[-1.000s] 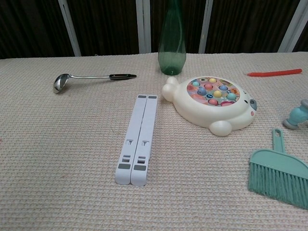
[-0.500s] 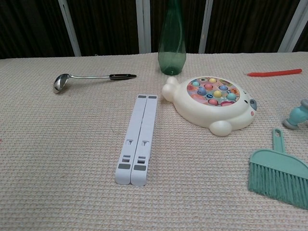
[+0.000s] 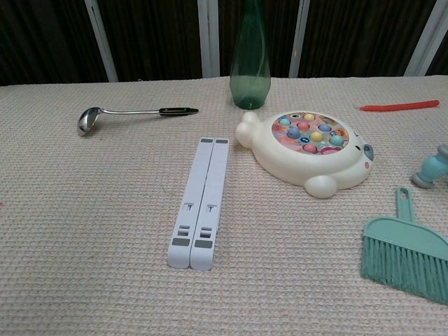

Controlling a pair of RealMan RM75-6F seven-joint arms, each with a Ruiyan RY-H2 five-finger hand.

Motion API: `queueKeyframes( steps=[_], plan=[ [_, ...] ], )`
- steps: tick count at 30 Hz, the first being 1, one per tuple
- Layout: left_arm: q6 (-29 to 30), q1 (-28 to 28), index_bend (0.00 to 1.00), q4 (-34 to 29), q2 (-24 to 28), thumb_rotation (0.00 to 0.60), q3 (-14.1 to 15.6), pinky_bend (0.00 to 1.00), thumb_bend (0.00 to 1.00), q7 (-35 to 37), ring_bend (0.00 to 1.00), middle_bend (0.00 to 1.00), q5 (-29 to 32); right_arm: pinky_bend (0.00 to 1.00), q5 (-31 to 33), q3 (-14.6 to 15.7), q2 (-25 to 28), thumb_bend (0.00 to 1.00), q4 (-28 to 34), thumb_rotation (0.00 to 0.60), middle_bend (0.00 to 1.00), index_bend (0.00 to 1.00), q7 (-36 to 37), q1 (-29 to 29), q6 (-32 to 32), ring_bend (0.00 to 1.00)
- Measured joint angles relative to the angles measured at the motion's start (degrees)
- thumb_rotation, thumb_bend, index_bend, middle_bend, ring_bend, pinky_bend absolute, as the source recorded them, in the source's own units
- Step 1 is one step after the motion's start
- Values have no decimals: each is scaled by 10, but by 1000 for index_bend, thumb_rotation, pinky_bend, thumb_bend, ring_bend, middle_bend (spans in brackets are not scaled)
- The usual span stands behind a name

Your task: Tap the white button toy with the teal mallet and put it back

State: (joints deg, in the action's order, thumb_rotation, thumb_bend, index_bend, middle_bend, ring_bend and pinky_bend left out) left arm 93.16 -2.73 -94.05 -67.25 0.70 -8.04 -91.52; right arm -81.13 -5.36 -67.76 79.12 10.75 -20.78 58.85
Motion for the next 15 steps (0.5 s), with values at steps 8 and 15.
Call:
queueKeyframes(
  steps=[8, 15],
  plan=[
    [-6, 3, 0, -7, 2, 600, -2, 0, 90, -9, 0, 0, 4, 115, 29, -1, -38, 398, -79, 600, 192, 160, 25, -55, -96, 107],
    [-9, 4, 0, -7, 1, 600, -2, 0, 90, -10, 0, 0, 6, 144, 36, 4, -54, 451, -100, 600, 271, 255, 32, -63, -113, 158]
  ],
)
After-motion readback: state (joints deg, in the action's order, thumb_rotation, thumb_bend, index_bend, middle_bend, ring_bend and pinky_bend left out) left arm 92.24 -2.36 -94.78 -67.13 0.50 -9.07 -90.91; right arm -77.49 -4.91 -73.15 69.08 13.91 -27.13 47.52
